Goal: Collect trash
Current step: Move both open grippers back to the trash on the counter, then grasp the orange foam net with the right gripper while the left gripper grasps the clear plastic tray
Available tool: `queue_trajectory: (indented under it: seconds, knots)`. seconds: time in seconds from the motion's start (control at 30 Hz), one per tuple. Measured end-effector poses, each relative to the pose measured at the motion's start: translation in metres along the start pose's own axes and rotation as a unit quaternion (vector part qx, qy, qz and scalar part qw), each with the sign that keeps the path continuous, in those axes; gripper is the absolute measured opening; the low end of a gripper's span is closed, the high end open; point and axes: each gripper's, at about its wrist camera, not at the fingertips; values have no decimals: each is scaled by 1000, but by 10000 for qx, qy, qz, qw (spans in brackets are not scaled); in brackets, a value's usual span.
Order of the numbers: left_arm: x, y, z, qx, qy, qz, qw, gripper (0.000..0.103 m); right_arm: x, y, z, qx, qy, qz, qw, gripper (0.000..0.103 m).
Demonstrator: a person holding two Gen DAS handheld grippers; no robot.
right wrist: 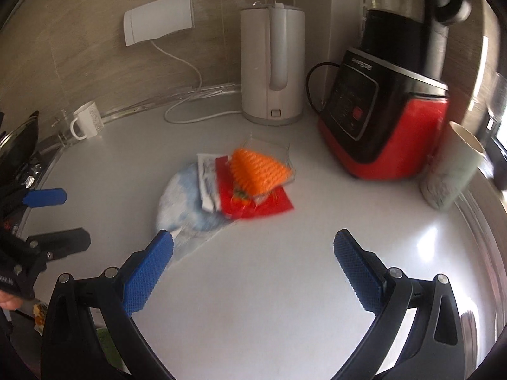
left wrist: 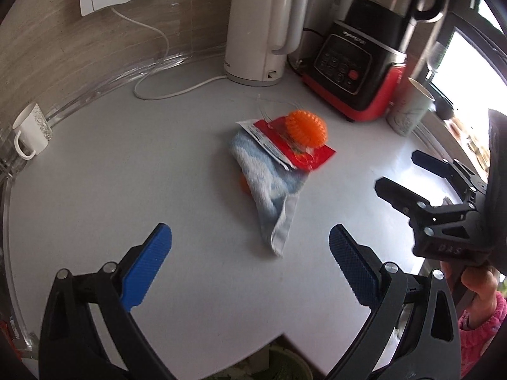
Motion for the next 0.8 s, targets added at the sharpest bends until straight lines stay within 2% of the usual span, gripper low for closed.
queue_trajectory:
  seconds: [0.2, 0.43, 0.5, 0.57, 0.63, 0.67, 0.77, 0.8]
  knots:
    - [-23, -8, -23, 203, 89, -60, 9997, 95, -40, -19, -26, 250, 38, -101, 9996, 101]
    - [-45, -14, -36, 277, 219, -200, 9992, 95, -91, -42, -49, 441, -22, 7, 9990, 100]
    - [-51, -18, -39, 234, 272, -203, 9991, 95, -102, -45, -52, 457, 21, 18, 9990, 85]
    - [-55, -23, -41, 184, 291, -214, 9992, 95, -109, -49, -52, 430, 172, -76, 9989, 63]
    - [-57, -27, -44, 139, 298, -212, 9992, 95, -113, -51, -51, 396, 248, -187, 9987, 50]
    - [-58, -29, -45, 124, 304, -204, 9993, 95, -113, -51, -50, 397, 270, -222, 9986, 38]
    - [-61, -33, -49, 100, 324, -177, 9993, 95, -110, -51, -48, 399, 271, -314, 9983, 22]
    - [-62, -35, -51, 97, 332, -159, 9993, 95, -105, -52, -48, 356, 230, -376, 9984, 21]
Point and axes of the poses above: each gripper's, at about its wrist camera, not at the fingertips, and x roughly against the way its jaws point, y to its left, z to its underside, and after that the axes turned 14 degrees about -z, right-handed
